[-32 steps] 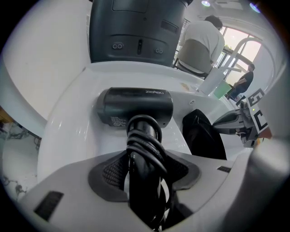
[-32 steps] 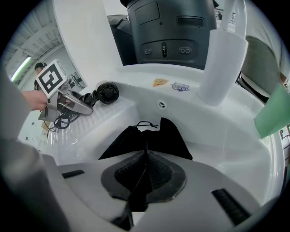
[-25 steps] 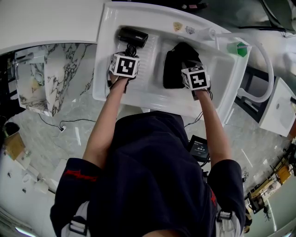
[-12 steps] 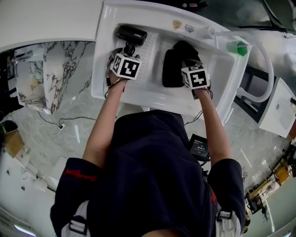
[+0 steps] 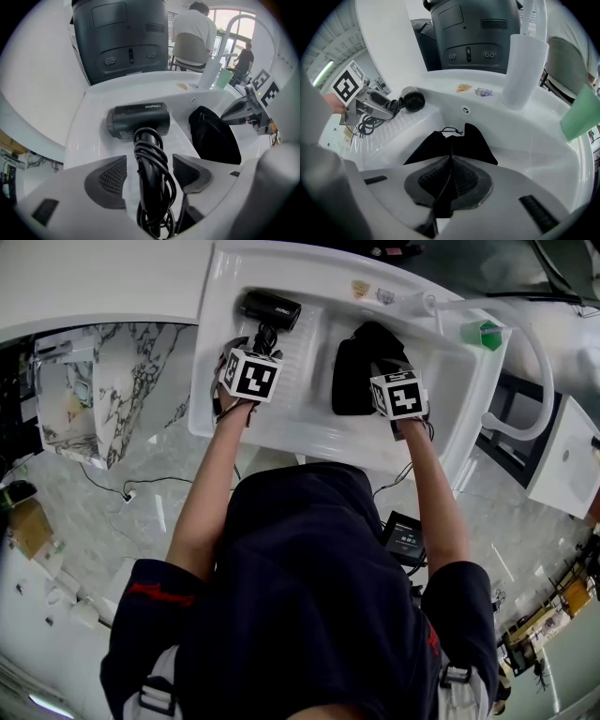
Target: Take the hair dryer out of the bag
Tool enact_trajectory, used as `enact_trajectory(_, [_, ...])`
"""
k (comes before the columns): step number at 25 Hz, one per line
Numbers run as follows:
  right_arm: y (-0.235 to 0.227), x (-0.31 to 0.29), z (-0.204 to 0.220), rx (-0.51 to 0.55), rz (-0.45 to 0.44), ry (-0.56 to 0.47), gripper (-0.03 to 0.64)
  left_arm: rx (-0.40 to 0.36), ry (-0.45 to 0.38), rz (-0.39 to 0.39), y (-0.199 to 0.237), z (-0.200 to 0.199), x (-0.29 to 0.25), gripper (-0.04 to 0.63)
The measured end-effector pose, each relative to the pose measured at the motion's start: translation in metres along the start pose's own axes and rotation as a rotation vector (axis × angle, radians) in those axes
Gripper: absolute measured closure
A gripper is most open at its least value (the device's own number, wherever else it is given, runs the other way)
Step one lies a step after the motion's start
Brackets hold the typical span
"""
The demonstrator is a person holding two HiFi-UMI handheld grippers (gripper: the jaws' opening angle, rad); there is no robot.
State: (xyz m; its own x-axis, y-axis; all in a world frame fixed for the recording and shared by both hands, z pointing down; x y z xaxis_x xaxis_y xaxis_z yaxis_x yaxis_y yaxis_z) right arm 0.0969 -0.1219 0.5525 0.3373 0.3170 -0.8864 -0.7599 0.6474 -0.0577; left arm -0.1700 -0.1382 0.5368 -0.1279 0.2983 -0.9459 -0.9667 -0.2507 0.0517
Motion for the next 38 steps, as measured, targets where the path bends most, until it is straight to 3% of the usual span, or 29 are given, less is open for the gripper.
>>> enact_trajectory(11, [0.007,0.015,-0.003,-0.011,0.049,-0.022,0.575,-0.004,-0.029,0.059,0.005,0.005,0.023,0.295])
enact_trajectory(29, [0.035,0.054,-0.014,-0.052,0.142,-0.091,0.575,-0.085,-0.136,0.161,-0.001,0.015,0.065,0.553])
enact_trajectory(38, [0.040,0.055,-0.015,-0.108,0.201,-0.121,0.575,-0.174,-0.175,0.250,-0.008,0.038,0.082,0.580])
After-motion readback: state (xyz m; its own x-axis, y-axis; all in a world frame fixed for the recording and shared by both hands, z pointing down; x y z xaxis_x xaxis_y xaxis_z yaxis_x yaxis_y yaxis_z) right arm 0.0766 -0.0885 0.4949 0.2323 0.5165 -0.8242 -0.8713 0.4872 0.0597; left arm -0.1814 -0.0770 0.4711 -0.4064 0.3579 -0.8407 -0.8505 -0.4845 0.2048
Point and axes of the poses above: the fingertips, and each gripper's own axes: x backward along the fingers, y to its left, z out of its underside, the point moved 5 cm from there along x, backward along the fingers, and after that the axes turned 13 degrees about x, right-handed, at the moved point
